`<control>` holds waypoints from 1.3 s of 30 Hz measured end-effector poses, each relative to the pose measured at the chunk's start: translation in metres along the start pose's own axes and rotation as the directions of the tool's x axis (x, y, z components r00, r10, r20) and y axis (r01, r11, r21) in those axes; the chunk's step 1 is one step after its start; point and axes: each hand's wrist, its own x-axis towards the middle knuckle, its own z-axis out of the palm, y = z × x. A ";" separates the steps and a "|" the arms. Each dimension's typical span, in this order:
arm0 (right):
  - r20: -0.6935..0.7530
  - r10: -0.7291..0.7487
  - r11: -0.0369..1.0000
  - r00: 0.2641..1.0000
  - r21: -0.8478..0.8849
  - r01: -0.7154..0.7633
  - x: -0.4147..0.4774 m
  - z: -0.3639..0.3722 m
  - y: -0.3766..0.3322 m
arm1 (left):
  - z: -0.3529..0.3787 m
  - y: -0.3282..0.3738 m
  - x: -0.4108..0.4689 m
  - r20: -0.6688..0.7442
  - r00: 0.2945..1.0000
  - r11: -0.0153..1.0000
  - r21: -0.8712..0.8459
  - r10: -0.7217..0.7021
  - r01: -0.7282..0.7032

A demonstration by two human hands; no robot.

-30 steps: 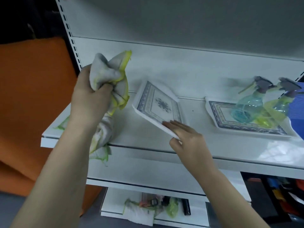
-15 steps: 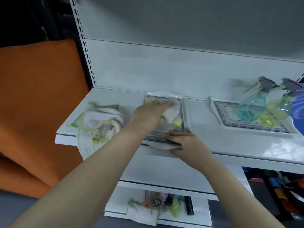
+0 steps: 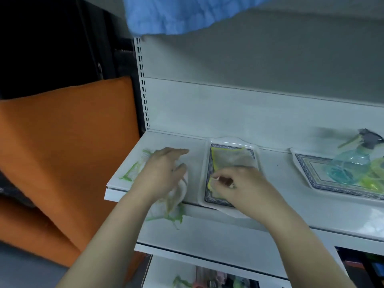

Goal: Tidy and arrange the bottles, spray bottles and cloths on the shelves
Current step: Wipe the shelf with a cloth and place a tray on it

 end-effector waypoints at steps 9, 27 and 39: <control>0.326 0.070 0.995 0.943 0.047 -0.090 0.114 0.072 -0.046 | -0.025 -0.066 -0.008 0.068 0.860 0.856 0.161 -0.507 0.492; -0.027 0.169 0.658 0.985 0.748 -0.092 0.124 0.060 -0.065 | -0.022 -0.040 0.008 -0.053 0.909 0.626 -0.741 -0.413 0.242; 0.031 0.517 0.794 0.855 0.357 -0.492 0.099 -0.030 0.057 | 0.032 0.027 0.047 0.034 0.972 0.919 -0.319 -0.234 0.233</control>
